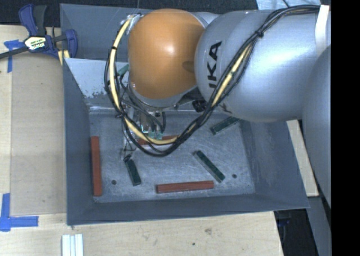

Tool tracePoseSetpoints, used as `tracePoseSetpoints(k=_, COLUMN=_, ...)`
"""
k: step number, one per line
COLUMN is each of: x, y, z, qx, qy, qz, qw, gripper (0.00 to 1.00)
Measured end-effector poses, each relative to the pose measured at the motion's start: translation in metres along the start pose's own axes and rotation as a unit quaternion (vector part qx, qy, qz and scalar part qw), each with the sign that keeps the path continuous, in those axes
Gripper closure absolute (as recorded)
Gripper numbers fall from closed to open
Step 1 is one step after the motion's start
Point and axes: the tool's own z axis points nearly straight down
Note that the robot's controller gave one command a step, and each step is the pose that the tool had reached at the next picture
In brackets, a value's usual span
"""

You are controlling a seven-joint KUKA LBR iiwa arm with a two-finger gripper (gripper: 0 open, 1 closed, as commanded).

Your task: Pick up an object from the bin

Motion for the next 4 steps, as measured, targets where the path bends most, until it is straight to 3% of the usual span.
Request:
tracePoseSetpoints(k=1, x=-0.039, y=-0.054, z=0.164, qx=0.001, qy=-0.0010, qz=-0.171, qw=0.9853, gripper=0.00)
tracePoseSetpoints(k=2, x=-0.020, y=-0.029, z=0.131, qx=0.000, qy=-0.0057, qz=-0.320, qw=0.9475, gripper=0.00)
tracePoseSetpoints(k=3, x=-0.016, y=-0.025, z=0.121, qx=0.000, qy=-0.0056, qz=-0.440, qw=0.8981, gripper=0.00)
tracePoseSetpoints(k=4, x=-0.016, y=-0.022, z=0.163, qx=0.001, qy=-0.0014, qz=-0.658, qw=0.7530, gripper=0.00)
